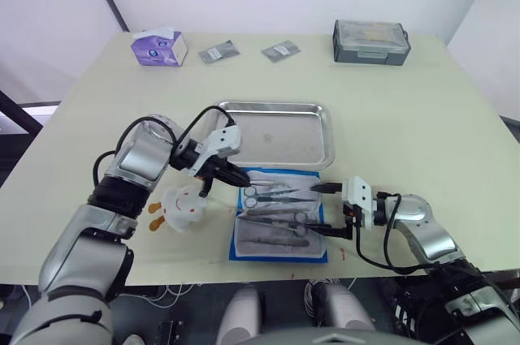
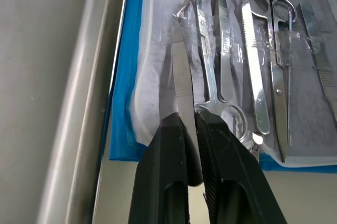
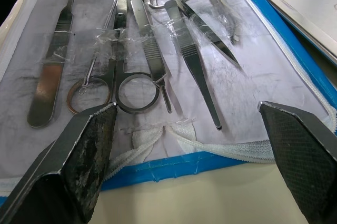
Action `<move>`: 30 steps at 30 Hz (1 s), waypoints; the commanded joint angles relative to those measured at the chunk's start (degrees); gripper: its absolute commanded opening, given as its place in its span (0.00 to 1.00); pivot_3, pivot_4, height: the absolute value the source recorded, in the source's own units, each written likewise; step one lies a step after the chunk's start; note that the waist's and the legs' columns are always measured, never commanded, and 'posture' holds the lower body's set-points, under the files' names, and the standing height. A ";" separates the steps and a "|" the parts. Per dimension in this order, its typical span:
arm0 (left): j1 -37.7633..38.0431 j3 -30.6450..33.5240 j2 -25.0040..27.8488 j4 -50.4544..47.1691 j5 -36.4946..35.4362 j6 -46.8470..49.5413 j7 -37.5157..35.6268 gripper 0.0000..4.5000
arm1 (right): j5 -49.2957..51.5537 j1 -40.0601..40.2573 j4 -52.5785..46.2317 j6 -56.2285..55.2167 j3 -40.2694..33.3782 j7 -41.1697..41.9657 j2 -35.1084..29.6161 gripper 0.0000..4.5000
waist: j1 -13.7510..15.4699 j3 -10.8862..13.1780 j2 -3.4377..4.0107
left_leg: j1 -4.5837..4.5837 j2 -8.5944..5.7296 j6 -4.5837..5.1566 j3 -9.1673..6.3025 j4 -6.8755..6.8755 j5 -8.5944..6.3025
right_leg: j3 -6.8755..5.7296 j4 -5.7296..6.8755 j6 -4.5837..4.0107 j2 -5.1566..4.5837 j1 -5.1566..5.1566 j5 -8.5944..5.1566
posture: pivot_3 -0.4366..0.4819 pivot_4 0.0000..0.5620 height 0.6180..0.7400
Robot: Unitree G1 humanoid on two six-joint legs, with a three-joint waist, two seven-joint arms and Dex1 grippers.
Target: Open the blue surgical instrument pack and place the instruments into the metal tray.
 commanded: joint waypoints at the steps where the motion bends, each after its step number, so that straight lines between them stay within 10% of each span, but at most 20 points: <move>1: -1.24 0.62 1.90 -2.62 -2.00 0.23 -2.72 0.03 | -6.64 3.07 7.40 3.11 5.22 -1.21 -0.21 1.00 | -0.01 0.00 0.00 | 0.00 0.00 0.00 0.00 -0.01 0.00 | 0.00 0.00 0.00 0.00 -0.01 0.00 | 0.48 0.27 0.95; 30: 0.55 2.23 11.69 -5.44 -4.99 0.59 -2.72 0.03 | -6.58 3.04 7.66 3.56 5.47 -0.96 -0.04 1.00 | -0.05 0.25 0.05 | 0.01 0.04 0.00 0.01 -0.20 0.00 | -0.03 0.01 -0.17 0.03 -0.09 -0.10 | 0.48 0.27 0.95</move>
